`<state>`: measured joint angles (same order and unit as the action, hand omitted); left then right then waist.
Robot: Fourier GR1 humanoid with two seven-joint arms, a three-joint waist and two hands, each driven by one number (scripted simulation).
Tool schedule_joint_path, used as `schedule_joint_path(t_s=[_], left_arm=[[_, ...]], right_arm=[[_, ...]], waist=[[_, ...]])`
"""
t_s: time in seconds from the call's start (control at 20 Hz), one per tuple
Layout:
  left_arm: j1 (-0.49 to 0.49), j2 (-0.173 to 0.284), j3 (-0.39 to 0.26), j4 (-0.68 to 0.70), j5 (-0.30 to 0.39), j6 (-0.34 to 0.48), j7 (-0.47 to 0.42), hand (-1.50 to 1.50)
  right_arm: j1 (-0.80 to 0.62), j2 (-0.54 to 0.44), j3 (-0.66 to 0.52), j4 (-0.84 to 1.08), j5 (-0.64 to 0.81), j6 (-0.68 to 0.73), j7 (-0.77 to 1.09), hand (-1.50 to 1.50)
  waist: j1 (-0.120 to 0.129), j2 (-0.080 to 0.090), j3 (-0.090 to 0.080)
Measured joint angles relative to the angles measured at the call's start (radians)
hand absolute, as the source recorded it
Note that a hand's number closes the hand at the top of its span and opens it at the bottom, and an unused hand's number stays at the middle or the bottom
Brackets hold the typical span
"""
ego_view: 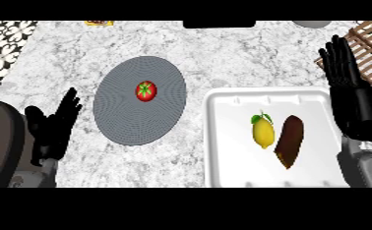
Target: Pick the lemon from the tray and place it in the tiered shelf
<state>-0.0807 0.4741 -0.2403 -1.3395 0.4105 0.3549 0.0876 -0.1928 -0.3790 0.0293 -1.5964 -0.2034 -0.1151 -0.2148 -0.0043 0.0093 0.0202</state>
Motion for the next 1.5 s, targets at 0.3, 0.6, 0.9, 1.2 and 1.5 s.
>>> schedule_joint_path(t_s=[0.3,0.6,0.9,1.2,1.5], left_arm=[[0.026,-0.002,0.018,0.008,0.017,-0.037,0.034,0.00],[0.029,-0.008,0.022,-0.006,0.048,-0.082,0.062,0.00],[0.014,-0.029,0.038,0.020,0.038,-0.129,0.057,0.00],[0.022,-0.030,0.048,-0.001,0.036,-0.145,0.080,0.00],[0.009,-0.040,0.054,0.013,0.030,-0.171,0.079,0.00]], right_arm=[[0.126,-0.108,-0.123,-0.073,0.069,-0.085,0.063,1.50],[0.343,-0.160,-0.189,-0.028,0.186,-0.197,0.234,-1.50],[0.522,-0.168,-0.208,-0.184,0.166,-0.104,0.231,-1.50],[0.599,-0.231,-0.168,-0.411,0.152,0.004,0.402,-1.50],[0.548,-0.305,-0.082,-0.613,0.221,0.031,0.739,-1.50]], waist=[[-0.026,-0.013,-0.017],[-0.038,-0.013,-0.018],[-0.020,-0.016,-0.016],[-0.008,-0.016,-0.017],[0.008,-0.012,-0.018]])
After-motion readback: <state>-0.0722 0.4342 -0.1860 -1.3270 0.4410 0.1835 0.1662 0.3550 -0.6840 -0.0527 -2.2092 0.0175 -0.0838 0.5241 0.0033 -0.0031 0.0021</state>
